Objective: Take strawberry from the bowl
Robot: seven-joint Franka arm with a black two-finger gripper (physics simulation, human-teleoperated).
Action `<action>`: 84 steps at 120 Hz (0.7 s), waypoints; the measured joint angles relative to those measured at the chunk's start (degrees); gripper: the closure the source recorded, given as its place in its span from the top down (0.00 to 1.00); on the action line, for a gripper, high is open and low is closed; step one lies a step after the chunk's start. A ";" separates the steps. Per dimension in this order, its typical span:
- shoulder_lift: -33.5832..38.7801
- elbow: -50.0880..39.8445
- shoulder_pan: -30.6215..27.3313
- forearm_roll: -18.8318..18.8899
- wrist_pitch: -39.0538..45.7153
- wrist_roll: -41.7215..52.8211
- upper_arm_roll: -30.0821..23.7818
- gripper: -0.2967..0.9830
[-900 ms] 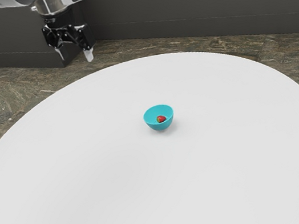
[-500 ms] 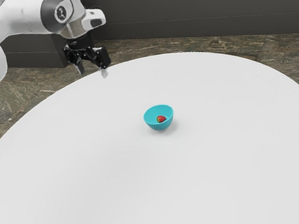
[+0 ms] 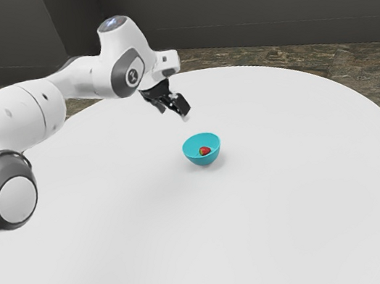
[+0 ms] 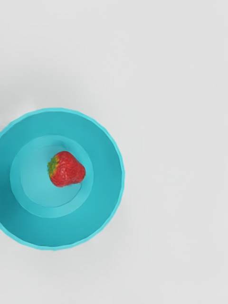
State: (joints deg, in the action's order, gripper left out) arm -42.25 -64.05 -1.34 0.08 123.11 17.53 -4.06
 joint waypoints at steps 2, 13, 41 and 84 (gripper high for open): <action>0.03 -0.89 0.42 -0.52 0.76 0.59 0.51 0.77; -0.90 -3.75 2.67 -4.42 4.00 3.43 4.18 0.77; -6.22 0.78 -1.85 -8.95 6.14 13.31 -3.92 0.77; -10.60 3.15 -6.39 -1.56 1.08 27.50 -10.09 0.77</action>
State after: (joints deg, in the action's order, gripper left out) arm -52.85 -60.90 -7.73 -1.48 124.19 45.03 -14.15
